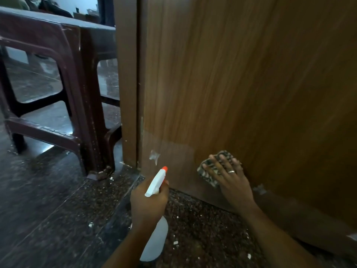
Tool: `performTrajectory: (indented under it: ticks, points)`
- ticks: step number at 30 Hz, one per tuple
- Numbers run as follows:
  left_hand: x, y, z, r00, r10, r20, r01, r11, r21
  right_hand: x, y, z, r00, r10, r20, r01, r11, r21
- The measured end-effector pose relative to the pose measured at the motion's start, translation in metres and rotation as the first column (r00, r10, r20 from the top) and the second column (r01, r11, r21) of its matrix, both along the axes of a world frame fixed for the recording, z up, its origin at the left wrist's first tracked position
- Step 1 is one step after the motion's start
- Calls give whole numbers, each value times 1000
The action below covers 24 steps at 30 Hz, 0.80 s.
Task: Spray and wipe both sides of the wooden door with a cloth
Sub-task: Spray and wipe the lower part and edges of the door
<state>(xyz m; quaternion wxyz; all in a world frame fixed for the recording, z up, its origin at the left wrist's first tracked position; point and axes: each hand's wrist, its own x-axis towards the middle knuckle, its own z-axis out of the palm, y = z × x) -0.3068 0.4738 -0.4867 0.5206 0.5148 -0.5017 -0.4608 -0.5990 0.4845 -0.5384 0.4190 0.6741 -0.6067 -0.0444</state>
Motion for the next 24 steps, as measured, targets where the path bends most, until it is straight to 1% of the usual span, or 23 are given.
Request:
performTrajectory:
  ticks: [1,3,4,5,6,7,8,10,11,12,13,14,16,18,20,21,22,24]
  points:
    - [5,-2,-1,1000,8,-2,-8,1000,-1,0,4,1,999,-27,30,28,999,-41]
    - [13,-5,-3,999,31,-24,-30,999,9,20,-7,8,972,-107,211,149,969,-195]
    - [16,-7,-3,998,45,-45,-45,999,19,38,-21,15,943,-130,307,214,943,-257]
    - [19,-8,-3,996,59,-63,-57,998,28,56,-39,24,923,-126,364,243,924,-296]
    - [20,-9,-2,995,67,-74,-65,998,28,73,-57,31,924,-99,371,222,926,-307]
    - [20,-9,-2,994,71,-77,-70,997,18,87,-73,34,940,-61,336,165,943,-290]
    - [20,-10,-1,994,76,-79,-76,997,5,97,-87,32,963,-17,269,88,963,-254]
    - [22,-15,0,993,86,-76,-88,996,-13,100,-102,15,996,55,74,-45,991,-129]
    - [22,-17,-1,993,92,-71,-93,996,-13,98,-103,6,998,67,-4,-67,996,-54]
    - [22,-19,-2,993,96,-70,-97,995,-10,92,-101,-2,996,74,-51,-74,997,2]
    - [22,-22,-3,992,100,-72,-101,995,-11,85,-97,-7,995,75,-63,-73,997,32]
    - [22,-23,-5,992,104,-70,-105,994,-11,79,-90,-9,996,72,-51,-70,997,33]
    - [23,-24,-6,991,118,-55,-119,993,-13,73,-81,-10,999,41,25,-40,998,-47]
    - [28,-27,-8,990,138,-42,-139,990,-22,86,-88,-8,986,-8,166,39,982,-184]
    - [32,-31,-12,987,158,-31,-159,987,-29,117,-113,4,951,-4,308,97,953,-287]
    - [33,-33,-12,987,160,-27,-161,986,-41,135,-125,13,937,18,349,90,953,-289]
    - [35,-34,-12,987,157,-25,-158,986,-57,151,-136,19,931,44,363,47,970,-239]
    - [37,-38,-11,988,154,-6,-154,982,-109,174,-151,21,937,111,332,-89,993,-82]
